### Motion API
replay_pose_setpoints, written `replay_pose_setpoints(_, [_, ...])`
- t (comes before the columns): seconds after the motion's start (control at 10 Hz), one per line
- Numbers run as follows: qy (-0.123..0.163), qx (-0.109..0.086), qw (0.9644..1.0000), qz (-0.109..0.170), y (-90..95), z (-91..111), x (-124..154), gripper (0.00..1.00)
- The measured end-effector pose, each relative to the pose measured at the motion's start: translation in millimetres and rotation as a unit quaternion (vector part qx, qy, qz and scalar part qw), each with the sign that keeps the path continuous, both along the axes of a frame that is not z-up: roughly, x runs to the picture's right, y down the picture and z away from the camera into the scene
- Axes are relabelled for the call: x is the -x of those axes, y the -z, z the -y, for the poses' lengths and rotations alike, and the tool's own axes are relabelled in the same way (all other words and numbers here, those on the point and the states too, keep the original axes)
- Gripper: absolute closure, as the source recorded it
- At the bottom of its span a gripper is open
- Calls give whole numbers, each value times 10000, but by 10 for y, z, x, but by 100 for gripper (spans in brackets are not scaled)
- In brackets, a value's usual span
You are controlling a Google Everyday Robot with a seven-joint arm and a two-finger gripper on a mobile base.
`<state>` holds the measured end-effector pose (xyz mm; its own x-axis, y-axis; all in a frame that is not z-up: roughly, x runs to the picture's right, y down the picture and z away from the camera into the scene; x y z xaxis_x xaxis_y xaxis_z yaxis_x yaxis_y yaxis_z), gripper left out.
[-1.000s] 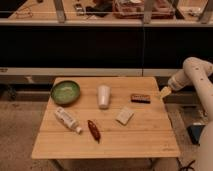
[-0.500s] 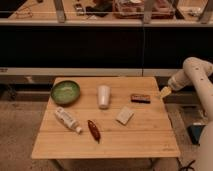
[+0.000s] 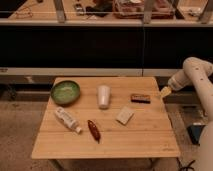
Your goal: Place the eraser on the white sponge
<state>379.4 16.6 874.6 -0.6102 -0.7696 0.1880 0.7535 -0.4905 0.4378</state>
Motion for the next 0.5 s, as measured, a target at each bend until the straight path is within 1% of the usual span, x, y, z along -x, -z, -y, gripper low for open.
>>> replay_pose_setpoints(0.1, [32, -16, 10000, 11, -10, 0, 7, 20])
replay_pose_setpoints(0.2, [176, -112, 9998, 64, -46, 14, 23, 20])
replay_pose_setpoints(0.3, [316, -220, 9991, 166, -89, 38, 72, 20])
replay_pose_setpoints(0.5, [556, -341, 9971, 395, -156, 69, 207, 20])
